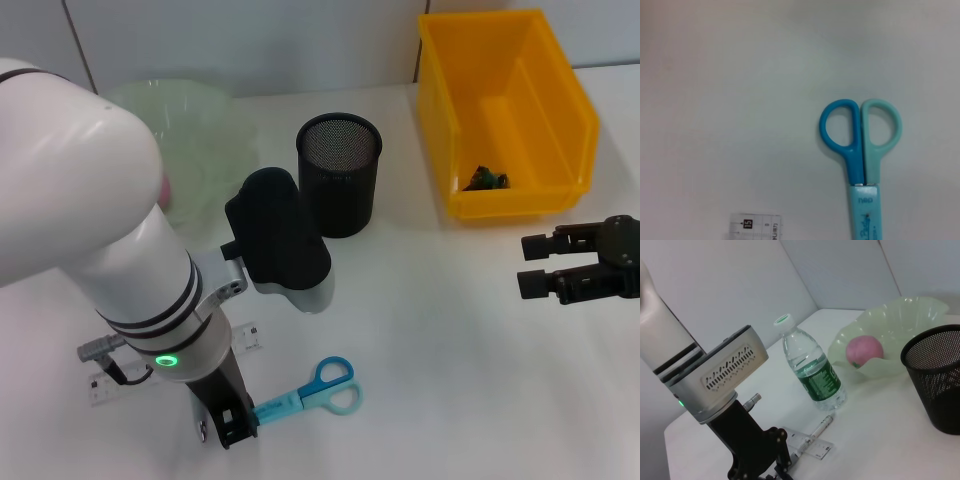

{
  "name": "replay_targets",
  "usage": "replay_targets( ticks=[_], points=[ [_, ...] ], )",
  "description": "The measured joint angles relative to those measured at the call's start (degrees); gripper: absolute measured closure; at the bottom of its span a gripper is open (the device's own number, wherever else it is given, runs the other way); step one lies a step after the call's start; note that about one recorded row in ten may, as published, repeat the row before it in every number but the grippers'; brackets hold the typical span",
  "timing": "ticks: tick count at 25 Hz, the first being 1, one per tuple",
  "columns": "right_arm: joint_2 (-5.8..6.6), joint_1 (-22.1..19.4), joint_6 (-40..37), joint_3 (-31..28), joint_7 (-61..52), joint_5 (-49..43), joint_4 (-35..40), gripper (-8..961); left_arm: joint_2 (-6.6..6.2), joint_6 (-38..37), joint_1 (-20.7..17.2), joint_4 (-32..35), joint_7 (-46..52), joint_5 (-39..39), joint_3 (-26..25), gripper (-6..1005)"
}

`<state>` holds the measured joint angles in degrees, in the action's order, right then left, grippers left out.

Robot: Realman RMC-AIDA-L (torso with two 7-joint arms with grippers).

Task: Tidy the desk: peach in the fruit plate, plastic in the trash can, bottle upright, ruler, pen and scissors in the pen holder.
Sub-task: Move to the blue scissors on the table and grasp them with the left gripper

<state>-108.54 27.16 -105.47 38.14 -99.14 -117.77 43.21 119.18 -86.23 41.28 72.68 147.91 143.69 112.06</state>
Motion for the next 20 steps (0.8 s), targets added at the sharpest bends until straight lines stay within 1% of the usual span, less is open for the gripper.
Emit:
replay_targets(
  ticks=[11,16,20],
  points=[
    [0.0,0.0,0.02,-0.07,0.0,0.0,-0.06,142,0.0,-1.06,0.62,0.38,0.82,-0.05,-0.62,789],
    [0.0,0.0,0.15,-0.08,0.0,0.0,-0.01,142,0.0,-1.03,0.76,0.08,1.81,0.04,0.01,612],
    [0.0,0.1,0.18,-0.08,0.0,0.0,0.06,142,0.0,-0.78,0.82,0.01,2.28,0.05,0.14,497]
  ],
)
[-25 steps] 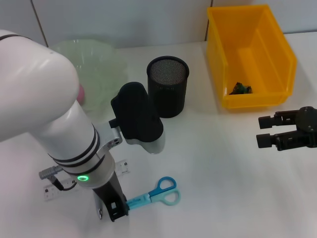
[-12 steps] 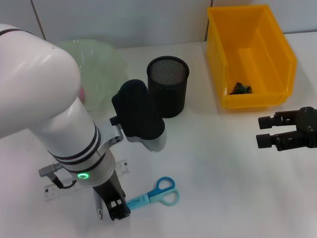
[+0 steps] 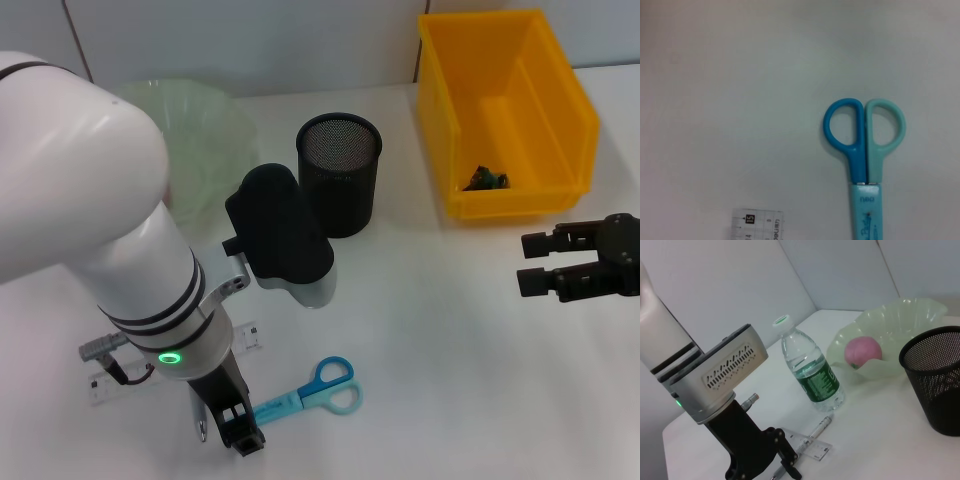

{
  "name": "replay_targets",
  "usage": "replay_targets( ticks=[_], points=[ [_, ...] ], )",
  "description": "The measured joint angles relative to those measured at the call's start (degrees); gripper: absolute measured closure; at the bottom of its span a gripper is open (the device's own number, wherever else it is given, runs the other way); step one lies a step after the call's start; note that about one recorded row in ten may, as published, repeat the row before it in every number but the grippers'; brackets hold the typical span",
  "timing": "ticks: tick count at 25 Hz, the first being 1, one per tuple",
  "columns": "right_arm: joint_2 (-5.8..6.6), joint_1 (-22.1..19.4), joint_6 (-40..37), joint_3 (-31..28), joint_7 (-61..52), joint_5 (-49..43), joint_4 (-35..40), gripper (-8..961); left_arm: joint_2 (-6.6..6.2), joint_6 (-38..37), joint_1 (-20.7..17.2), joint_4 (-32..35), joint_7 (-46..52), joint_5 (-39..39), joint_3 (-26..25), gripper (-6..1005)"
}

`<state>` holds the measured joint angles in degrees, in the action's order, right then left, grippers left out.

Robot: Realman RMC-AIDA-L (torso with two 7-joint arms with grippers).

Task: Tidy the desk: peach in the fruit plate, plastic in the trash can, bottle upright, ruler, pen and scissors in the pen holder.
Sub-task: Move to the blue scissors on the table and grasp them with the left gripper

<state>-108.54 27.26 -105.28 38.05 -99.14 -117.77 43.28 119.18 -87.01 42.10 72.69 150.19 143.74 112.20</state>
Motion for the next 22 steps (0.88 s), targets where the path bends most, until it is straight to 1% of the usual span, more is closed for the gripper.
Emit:
replay_targets(
  ticks=[2,11,20,22],
  points=[
    [0.0,0.04,0.0,-0.01,0.0,0.0,0.01,142,0.0,0.03,0.0,-0.01,0.07,0.0,0.15,440],
    [0.0,0.16,0.01,-0.21,0.0,0.0,0.03,142,0.0,0.43,0.0,0.01,0.38,0.06,1.0,456],
    [0.0,0.16,0.0,-0.18,0.0,0.0,-0.03,142,0.0,0.67,-0.08,0.2,0.43,0.07,1.49,561],
    [0.0,0.17,0.0,-0.28,0.0,0.0,-0.04,142,0.0,0.8,-0.13,0.23,0.48,0.28,1.61,560]
  ],
)
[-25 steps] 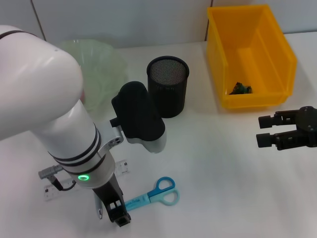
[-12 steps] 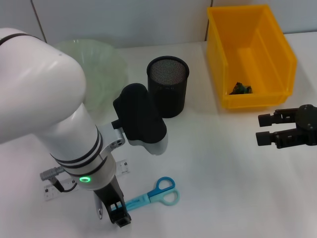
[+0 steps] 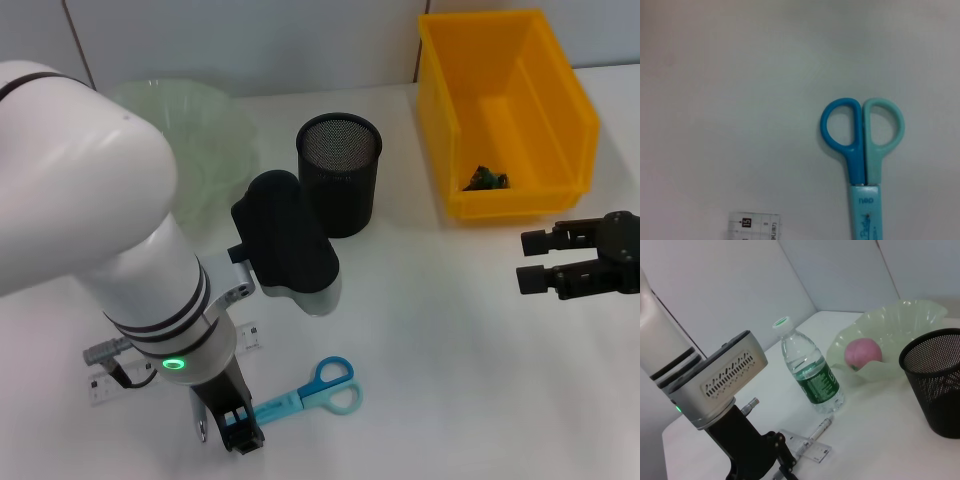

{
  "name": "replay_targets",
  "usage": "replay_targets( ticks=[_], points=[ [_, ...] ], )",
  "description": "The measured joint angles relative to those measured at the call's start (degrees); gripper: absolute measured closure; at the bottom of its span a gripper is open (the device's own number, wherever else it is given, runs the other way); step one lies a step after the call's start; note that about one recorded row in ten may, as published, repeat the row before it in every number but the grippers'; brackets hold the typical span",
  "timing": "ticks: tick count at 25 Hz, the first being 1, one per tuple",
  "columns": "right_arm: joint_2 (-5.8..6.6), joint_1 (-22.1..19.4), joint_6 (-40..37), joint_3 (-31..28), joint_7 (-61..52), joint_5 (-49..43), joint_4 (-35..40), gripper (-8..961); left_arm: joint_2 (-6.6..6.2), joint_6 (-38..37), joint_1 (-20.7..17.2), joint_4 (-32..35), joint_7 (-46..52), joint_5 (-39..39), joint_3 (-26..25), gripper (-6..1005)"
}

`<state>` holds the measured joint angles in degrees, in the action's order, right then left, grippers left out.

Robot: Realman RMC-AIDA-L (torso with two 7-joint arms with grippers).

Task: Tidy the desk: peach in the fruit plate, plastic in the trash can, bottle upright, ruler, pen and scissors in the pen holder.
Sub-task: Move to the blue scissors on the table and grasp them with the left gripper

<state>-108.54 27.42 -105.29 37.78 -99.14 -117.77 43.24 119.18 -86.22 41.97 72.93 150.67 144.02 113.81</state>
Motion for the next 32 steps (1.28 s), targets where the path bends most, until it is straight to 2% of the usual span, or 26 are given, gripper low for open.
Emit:
replay_targets(
  ticks=[4,14,32],
  points=[
    [-0.04,0.0,-0.03,-0.3,0.0,0.0,0.0,142,0.0,0.44,-0.07,0.02,0.14,0.28,0.62,559],
    [-0.09,0.2,-0.09,-0.35,0.0,0.0,0.0,142,0.0,0.66,-0.14,-0.17,0.15,0.3,0.8,722],
    [-0.09,0.44,-0.03,-0.43,-0.52,0.0,0.09,142,0.0,1.11,-0.48,-0.17,0.15,0.5,1.3,739]
  ],
)
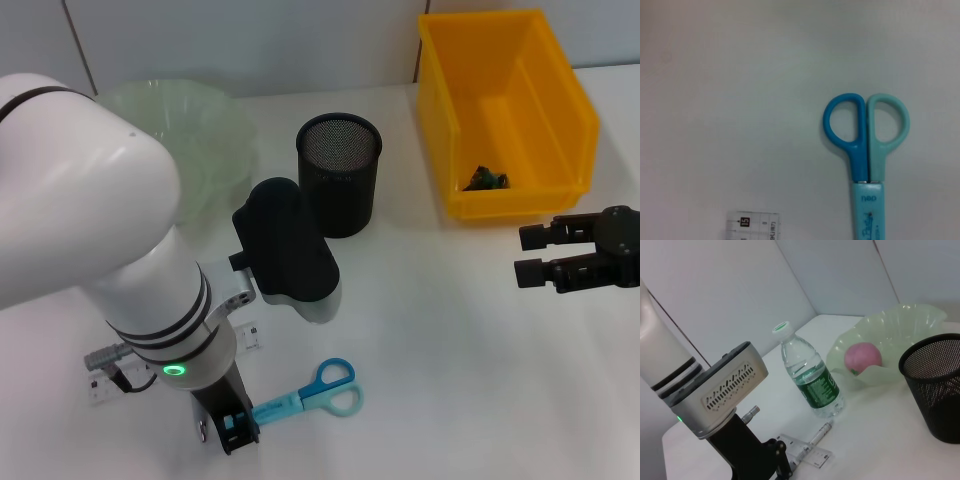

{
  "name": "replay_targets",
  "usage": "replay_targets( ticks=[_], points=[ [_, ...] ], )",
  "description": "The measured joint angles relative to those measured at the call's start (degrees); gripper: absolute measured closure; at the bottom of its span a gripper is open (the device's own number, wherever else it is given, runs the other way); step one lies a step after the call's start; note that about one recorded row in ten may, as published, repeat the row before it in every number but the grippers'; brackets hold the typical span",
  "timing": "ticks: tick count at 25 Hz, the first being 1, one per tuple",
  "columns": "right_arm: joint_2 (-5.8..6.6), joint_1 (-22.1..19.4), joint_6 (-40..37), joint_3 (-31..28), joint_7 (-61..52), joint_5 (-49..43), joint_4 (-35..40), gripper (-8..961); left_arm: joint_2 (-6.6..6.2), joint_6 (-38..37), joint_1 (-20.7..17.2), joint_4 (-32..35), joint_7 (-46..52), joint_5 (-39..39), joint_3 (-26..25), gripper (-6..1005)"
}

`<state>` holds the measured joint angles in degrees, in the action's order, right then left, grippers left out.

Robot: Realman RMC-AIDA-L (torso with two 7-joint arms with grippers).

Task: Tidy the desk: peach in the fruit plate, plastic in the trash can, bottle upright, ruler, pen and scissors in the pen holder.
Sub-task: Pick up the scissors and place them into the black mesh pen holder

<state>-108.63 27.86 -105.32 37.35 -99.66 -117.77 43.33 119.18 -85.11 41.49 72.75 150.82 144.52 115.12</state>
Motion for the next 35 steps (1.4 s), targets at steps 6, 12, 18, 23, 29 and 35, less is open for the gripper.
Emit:
replay_targets(
  ticks=[6,12,18,23,29,35],
  points=[
    [0.0,0.0,-0.03,0.0,-0.06,0.0,-0.01,142,0.0,-0.56,-0.21,1.28,0.06,-0.03,-0.86,789],
    [0.0,-0.01,-0.15,0.0,-0.08,0.0,-0.13,142,-0.14,-2.23,-0.85,3.77,-0.5,-0.38,-5.16,799],
    [0.0,-0.48,-0.42,-0.7,-0.04,-0.01,-0.18,142,-0.43,-3.95,-1.14,5.46,-0.67,-0.4,-10.65,798],
    [0.02,-1.14,-0.56,-1.59,0.27,-0.17,-0.18,142,-0.44,-5.13,-1.54,8.19,-0.69,-0.46,-12.99,798],
    [0.21,-2.2,-1.37,-2.11,0.49,-0.16,-0.18,142,-0.33,-5.02,-1.11,10.76,0.6,-0.54,-18.51,797],
    [0.04,-3.4,-2.39,-3.81,1.34,-0.16,-0.26,142,-0.24,-1.81,-0.32,11.85,2.59,-0.83,-22.57,796]
  ],
)
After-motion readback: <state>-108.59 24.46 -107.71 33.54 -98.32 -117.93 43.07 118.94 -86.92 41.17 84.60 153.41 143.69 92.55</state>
